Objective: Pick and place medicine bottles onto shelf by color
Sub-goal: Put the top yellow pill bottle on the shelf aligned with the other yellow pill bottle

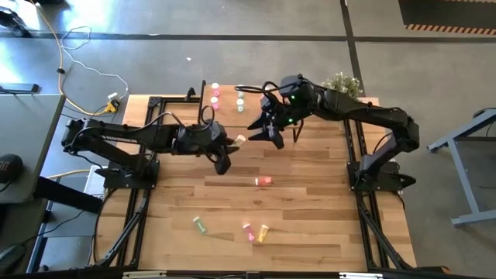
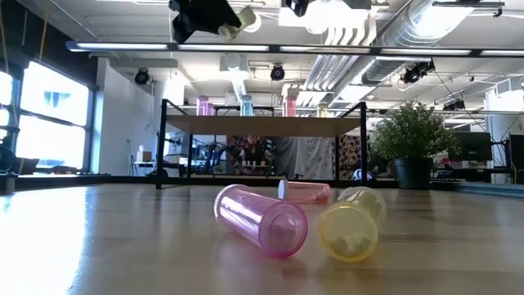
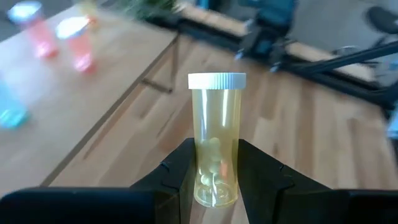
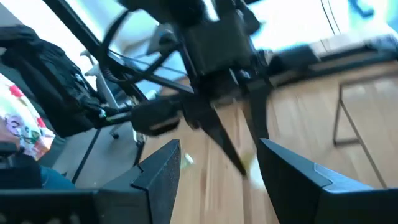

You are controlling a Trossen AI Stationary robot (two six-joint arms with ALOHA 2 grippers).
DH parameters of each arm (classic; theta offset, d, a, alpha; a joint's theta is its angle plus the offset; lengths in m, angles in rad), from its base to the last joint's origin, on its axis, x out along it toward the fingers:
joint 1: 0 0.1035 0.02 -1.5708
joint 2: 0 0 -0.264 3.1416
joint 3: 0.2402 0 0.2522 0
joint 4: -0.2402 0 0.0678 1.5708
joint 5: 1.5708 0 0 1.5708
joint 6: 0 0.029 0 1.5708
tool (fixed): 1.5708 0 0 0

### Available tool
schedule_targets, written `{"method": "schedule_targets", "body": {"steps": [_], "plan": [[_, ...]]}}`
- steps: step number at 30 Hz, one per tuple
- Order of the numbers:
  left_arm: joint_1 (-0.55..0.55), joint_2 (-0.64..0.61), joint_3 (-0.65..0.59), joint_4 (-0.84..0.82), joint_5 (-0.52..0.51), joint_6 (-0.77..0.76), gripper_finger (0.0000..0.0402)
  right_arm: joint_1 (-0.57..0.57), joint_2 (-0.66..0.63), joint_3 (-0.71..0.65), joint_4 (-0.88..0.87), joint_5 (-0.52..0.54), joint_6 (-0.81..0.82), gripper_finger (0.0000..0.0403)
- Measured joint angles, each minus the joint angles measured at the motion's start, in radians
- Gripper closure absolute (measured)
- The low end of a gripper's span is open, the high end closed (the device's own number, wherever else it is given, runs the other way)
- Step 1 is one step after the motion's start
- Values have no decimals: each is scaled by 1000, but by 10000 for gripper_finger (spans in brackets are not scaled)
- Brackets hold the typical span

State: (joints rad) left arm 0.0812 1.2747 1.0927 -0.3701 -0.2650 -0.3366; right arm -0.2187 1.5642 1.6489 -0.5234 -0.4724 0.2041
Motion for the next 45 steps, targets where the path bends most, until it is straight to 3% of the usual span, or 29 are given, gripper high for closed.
{"method": "schedule_targets", "body": {"steps": [14,18,34,45], "plan": [[59,0,0,224,232,211,309,30,0,0,202,29,-56,199],[64,0,0,246,232,251,309,23,-1,0,206,79,-102,197],[126,0,0,390,224,247,309,-25,-53,0,86,61,-183,182],[129,0,0,402,193,235,309,-25,-48,0,56,72,-183,189]]}}
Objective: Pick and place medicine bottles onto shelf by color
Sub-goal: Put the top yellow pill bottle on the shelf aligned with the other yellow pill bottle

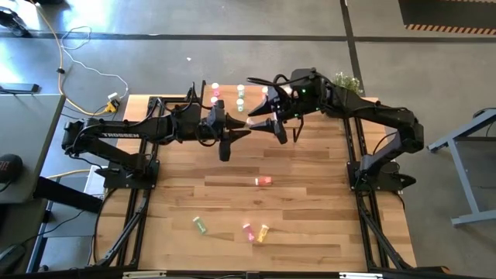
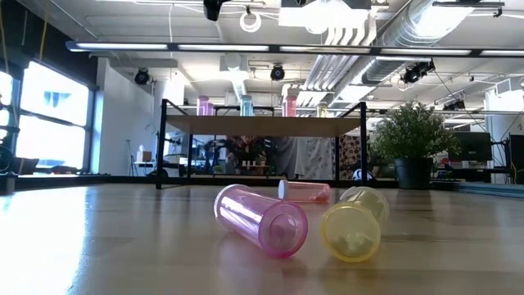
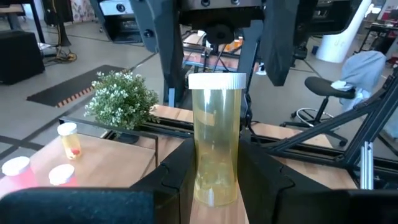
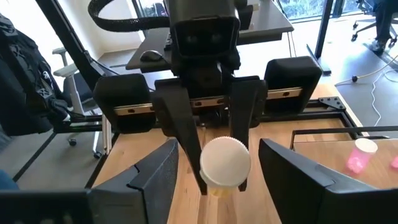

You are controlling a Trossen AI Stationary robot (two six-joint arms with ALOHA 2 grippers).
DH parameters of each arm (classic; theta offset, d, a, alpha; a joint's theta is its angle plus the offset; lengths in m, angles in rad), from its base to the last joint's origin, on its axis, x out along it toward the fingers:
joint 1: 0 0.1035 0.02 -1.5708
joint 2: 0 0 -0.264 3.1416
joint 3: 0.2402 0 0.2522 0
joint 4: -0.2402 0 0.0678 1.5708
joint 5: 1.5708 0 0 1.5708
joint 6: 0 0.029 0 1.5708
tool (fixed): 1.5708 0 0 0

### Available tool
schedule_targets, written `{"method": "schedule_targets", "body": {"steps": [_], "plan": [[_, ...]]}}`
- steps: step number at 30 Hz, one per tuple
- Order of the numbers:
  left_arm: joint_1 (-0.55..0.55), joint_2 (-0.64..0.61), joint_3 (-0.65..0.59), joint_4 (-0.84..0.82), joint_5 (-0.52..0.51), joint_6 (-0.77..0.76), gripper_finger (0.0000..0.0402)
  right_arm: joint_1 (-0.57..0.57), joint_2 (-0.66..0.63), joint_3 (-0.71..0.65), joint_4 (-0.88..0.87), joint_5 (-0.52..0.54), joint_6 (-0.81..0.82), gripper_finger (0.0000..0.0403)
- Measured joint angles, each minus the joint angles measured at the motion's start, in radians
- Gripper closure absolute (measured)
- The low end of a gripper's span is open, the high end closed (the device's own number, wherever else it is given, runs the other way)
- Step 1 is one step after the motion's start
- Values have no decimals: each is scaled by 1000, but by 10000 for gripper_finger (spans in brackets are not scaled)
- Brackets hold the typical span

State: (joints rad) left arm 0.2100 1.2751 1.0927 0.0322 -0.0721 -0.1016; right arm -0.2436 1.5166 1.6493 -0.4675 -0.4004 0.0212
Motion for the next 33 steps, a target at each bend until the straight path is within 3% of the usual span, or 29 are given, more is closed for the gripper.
{"method": "schedule_targets", "body": {"steps": [24,33], "plan": [[0,0,0,50,-19,0,309,2,17,0,29,33,26,306],[0,0,0,48,-18,0,309,2,17,0,22,32,24,305]]}}
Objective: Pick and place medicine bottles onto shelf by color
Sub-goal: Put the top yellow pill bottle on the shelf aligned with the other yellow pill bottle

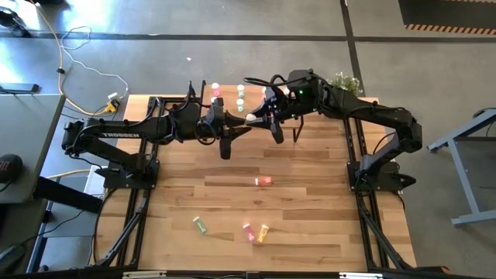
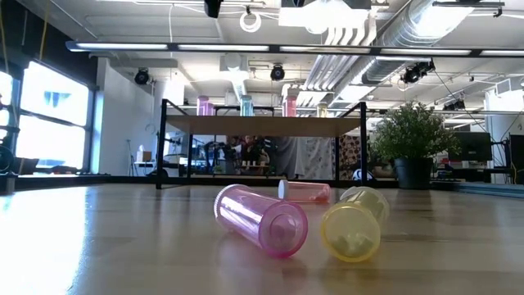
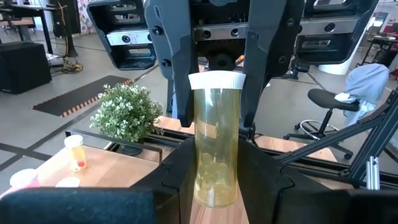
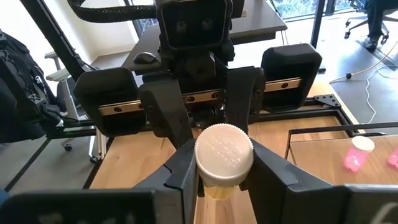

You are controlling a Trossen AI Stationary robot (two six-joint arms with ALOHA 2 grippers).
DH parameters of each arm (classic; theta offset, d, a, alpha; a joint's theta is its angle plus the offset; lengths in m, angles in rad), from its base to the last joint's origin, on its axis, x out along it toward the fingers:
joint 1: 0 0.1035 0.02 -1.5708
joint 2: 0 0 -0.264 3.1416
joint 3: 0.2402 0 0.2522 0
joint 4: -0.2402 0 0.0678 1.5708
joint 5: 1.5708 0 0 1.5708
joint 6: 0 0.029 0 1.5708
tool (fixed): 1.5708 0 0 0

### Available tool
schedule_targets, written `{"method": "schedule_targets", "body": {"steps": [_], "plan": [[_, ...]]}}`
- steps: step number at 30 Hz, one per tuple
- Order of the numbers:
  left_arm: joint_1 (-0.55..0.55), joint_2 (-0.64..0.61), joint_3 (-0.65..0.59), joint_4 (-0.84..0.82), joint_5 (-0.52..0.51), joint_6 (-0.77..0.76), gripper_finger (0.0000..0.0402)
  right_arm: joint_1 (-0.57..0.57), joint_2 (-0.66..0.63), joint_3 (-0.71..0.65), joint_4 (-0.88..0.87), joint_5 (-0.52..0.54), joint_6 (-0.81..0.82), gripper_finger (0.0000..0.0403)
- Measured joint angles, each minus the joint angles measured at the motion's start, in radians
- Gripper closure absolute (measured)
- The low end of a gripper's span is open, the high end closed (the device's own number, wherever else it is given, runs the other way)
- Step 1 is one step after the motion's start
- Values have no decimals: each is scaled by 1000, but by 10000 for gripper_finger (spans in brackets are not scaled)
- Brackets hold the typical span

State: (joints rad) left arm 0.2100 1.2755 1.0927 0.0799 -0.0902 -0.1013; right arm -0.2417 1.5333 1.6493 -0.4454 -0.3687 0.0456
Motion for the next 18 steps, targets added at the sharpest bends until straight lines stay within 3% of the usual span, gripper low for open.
{"method": "schedule_targets", "body": {"steps": [6,18], "plan": [[0,0,0,0,-8,0,290,0,0,0,-1,14,-1,305],[0,0,0,10,-11,-1,178,-12,-55,0,-71,41,-45,305]]}}
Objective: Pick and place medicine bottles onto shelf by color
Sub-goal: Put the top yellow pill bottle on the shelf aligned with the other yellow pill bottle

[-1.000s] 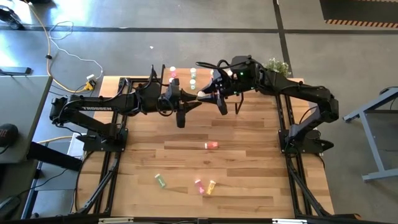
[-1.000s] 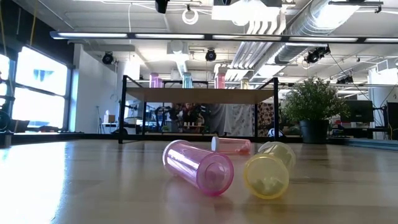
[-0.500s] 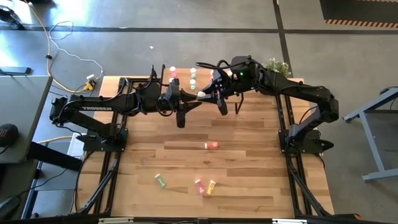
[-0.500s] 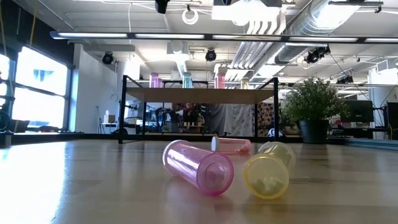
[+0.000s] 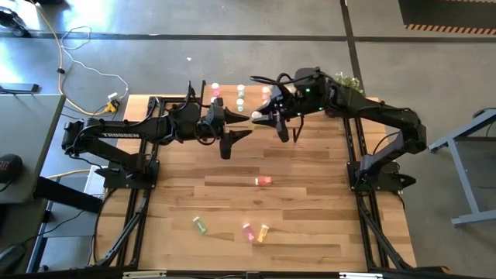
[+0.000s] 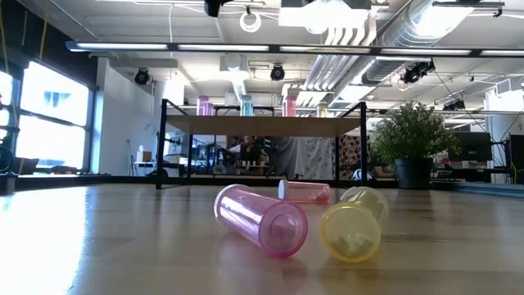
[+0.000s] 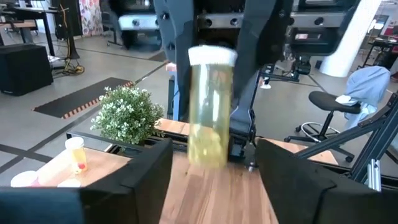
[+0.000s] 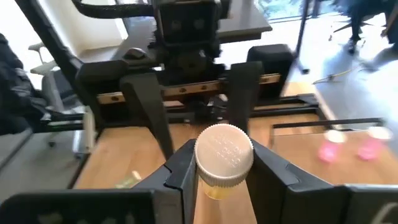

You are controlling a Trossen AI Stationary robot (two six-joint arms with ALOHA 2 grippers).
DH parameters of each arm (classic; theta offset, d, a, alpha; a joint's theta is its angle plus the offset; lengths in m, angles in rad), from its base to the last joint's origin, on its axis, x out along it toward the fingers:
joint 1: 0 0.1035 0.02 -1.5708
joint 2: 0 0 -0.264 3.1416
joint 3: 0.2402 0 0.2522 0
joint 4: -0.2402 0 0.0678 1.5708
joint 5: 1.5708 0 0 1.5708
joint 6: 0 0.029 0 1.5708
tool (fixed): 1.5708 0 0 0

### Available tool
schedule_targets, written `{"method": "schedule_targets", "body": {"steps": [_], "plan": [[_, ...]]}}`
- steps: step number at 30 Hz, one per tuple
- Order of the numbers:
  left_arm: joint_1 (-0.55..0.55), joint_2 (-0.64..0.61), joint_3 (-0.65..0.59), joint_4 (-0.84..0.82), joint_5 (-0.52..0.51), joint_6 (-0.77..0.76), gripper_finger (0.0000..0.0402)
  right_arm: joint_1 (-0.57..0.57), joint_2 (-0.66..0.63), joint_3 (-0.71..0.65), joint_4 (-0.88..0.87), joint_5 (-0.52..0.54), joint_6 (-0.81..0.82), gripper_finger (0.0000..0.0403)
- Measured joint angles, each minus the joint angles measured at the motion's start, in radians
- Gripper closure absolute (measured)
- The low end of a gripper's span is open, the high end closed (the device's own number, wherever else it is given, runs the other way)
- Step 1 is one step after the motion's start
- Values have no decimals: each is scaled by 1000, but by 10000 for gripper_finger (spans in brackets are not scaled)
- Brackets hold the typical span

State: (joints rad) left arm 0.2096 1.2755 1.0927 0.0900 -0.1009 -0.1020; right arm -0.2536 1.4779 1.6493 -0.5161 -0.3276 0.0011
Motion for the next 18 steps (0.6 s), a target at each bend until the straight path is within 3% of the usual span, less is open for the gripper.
{"method": "schedule_targets", "body": {"steps": [13,18], "plan": [[0,0,0,19,-5,-52,168,-54,-304,-4,-219,222,-133,304],[0,0,0,19,-14,-52,167,-55,-434,-136,-238,311,-112,304]]}}
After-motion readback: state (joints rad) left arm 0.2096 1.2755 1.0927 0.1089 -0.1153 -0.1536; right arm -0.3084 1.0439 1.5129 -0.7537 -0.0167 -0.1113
